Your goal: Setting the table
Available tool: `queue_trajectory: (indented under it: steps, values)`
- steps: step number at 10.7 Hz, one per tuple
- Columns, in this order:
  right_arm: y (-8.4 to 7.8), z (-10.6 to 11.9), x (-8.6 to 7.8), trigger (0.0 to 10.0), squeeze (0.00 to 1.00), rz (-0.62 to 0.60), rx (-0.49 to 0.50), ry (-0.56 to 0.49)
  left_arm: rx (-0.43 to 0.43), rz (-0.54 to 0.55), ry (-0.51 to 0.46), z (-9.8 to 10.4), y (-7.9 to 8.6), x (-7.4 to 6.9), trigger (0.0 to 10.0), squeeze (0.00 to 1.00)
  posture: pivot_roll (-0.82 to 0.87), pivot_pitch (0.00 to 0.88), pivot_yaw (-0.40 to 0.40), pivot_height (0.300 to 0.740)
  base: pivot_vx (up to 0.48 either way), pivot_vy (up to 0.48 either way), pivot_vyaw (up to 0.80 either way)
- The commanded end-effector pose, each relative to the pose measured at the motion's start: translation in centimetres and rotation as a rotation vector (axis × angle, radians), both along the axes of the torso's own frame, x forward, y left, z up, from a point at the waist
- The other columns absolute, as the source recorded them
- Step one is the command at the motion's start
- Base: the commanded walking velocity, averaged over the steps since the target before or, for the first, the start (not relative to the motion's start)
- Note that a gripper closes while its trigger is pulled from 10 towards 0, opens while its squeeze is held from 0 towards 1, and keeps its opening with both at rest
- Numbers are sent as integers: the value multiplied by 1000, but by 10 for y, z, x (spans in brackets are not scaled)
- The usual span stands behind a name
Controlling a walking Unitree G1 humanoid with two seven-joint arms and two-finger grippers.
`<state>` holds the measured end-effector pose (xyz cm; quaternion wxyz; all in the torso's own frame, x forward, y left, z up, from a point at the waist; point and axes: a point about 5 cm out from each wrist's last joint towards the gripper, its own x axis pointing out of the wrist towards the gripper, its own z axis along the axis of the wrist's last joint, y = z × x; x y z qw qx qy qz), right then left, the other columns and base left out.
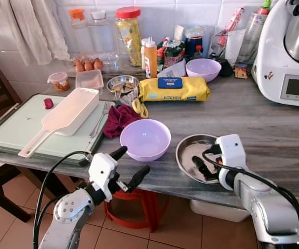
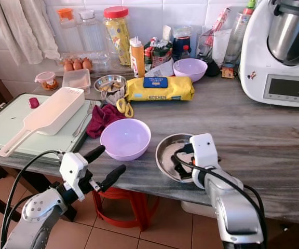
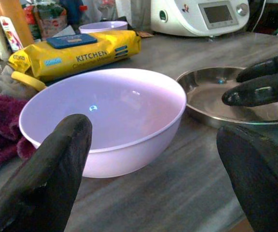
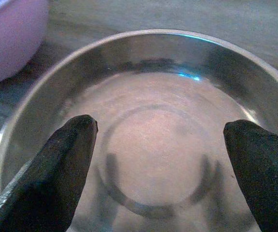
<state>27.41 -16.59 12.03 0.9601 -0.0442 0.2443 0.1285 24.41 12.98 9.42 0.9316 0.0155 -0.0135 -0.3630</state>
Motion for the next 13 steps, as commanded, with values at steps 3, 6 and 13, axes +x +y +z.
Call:
queue_trajectory:
  steps: [3,6,13]
  values:
    - [12,-1,4,10000,1000,68,43,38,19,12,5,-3,5,-2,10000,0,-71,0,64,740,0,0,0]
    - [24,-5,4,10000,933,124,81,76,21,19,6,-3,7,-4,10000,0,-60,0,60,740,0,0,0]
    - [40,-5,13,10000,871,159,145,64,27,21,2,0,7,-4,10000,0,-54,0,66,740,0,0,0]
